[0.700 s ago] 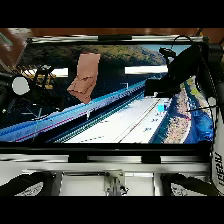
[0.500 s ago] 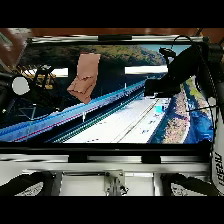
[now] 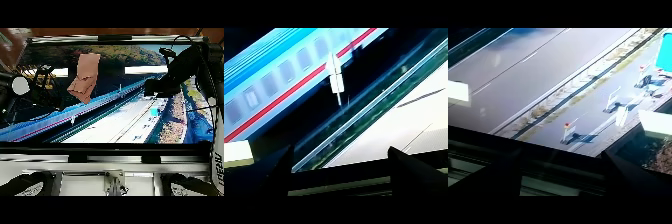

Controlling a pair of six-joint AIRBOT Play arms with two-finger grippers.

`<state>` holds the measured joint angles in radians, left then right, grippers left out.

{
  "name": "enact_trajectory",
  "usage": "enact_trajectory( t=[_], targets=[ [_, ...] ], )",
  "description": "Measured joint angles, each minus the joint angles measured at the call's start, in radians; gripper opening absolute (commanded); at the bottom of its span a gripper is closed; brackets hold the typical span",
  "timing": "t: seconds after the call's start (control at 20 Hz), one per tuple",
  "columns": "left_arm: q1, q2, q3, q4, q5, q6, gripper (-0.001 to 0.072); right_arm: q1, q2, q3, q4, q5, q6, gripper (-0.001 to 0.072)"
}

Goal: Fold the shirts.

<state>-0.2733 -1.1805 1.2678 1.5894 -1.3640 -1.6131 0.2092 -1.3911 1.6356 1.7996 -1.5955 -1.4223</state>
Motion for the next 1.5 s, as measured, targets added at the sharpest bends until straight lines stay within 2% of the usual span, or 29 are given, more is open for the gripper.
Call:
enact_trajectory(
  t=[0.3, 0.65, 0.85, 1.15, 1.4, 1.5],
  targets=[
    [0.000, -0.001, 0.000, -0.003, 0.040, -0.010, 0.0697, 0.000, 0.000, 0.000, -0.001, 0.070, 0.000, 0.0597],
    [0.000, -0.022, 0.000, -0.043, 0.303, -0.089, 0.0696, 0.000, 0.000, 0.000, -0.006, 0.117, -0.002, 0.0597],
    [0.000, -0.146, 0.000, -0.072, 0.360, -0.104, 0.0696, 0.000, -0.002, 0.000, -0.020, 0.154, -0.019, 0.0597],
    [-0.001, -0.393, 0.004, -0.209, 0.444, -0.109, 0.0696, 0.000, -0.008, 0.000, -0.028, 0.192, -0.044, 0.0597],
    [-0.001, -0.484, 0.007, -0.274, 0.574, -0.146, 0.0692, 0.000, -0.009, 0.000, -0.027, 0.199, -0.048, 0.0597],
    [-0.001, -0.498, 0.007, -0.291, 0.624, -0.158, 0.0533, 0.000, -0.009, 0.000, -0.027, 0.200, -0.048, 0.0597]
  ],
)
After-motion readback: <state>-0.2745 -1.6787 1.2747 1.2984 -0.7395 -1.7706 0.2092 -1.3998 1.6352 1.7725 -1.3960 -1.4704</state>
